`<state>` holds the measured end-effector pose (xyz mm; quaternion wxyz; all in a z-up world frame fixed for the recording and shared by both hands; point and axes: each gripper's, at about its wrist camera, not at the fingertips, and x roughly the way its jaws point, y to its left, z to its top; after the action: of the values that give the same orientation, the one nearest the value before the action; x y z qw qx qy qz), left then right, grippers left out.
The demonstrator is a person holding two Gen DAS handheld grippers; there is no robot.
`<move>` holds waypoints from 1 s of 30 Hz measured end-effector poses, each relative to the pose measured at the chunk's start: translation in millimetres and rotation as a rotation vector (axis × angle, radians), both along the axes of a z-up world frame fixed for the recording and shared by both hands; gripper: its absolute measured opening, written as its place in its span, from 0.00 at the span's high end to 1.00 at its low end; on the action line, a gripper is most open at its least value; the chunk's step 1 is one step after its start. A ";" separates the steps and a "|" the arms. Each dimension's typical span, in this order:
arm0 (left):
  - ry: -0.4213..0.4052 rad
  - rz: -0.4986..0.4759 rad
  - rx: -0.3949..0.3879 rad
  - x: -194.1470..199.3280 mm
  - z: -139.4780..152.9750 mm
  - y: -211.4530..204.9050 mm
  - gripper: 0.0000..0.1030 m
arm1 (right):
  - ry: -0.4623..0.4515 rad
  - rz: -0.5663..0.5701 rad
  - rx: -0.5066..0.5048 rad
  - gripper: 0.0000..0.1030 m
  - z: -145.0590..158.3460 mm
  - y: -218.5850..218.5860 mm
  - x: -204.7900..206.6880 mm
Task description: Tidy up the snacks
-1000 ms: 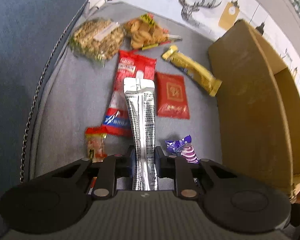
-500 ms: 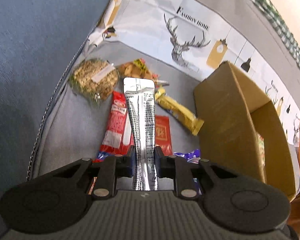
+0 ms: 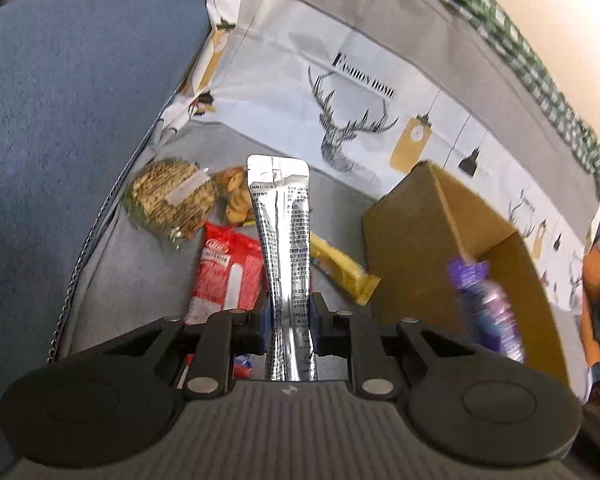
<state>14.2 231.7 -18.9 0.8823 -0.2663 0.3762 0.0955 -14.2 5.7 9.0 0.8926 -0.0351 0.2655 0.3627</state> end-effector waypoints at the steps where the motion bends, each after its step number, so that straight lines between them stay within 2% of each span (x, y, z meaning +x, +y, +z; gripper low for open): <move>1: -0.015 0.001 -0.003 -0.2 1.6 -0.1 0.80 | 0.001 -0.011 0.009 0.84 7.6 -4.0 3.2; 3: -0.044 0.000 -0.004 -0.2 6.0 -2.3 0.80 | 0.045 -0.026 0.038 0.84 26.6 -14.4 18.6; 5: -0.072 -0.006 -0.008 0.3 10.8 -5.2 0.80 | 0.037 -0.043 0.072 0.84 49.2 -27.1 31.8; 8: -0.113 -0.028 0.003 2.1 17.4 -14.6 0.80 | -0.056 -0.058 0.090 0.84 79.8 -46.7 49.2; 10: -0.139 -0.050 0.014 3.2 22.2 -22.9 0.80 | -0.121 -0.083 0.090 0.84 89.0 -60.0 59.3; 12: -0.169 -0.075 0.030 4.7 26.7 -33.4 0.80 | -0.162 -0.126 0.086 0.84 85.9 -74.3 71.2; 14: -0.192 -0.097 0.029 6.4 28.9 -42.5 0.80 | -0.156 -0.182 0.093 0.84 73.0 -87.5 82.6; 18: -0.232 -0.147 0.029 13.9 33.3 -61.9 0.80 | -0.035 -0.286 0.089 0.84 40.5 -111.1 103.0; 20: -0.251 -0.172 0.028 18.3 34.7 -73.0 0.80 | -0.011 -0.310 0.108 0.84 35.6 -119.8 108.8; 23: -0.274 -0.208 0.025 23.2 35.7 -90.1 0.80 | -0.052 -0.330 0.083 0.84 32.9 -128.7 111.0; 30: -0.306 -0.298 0.003 35.3 33.5 -126.4 0.80 | -0.046 -0.376 0.052 0.84 20.1 -153.5 117.6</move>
<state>49.5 105.2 14.6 0.9338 -0.2179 0.2731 -0.0768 103.4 -147.8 29.1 0.9511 0.0298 0.2375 0.1953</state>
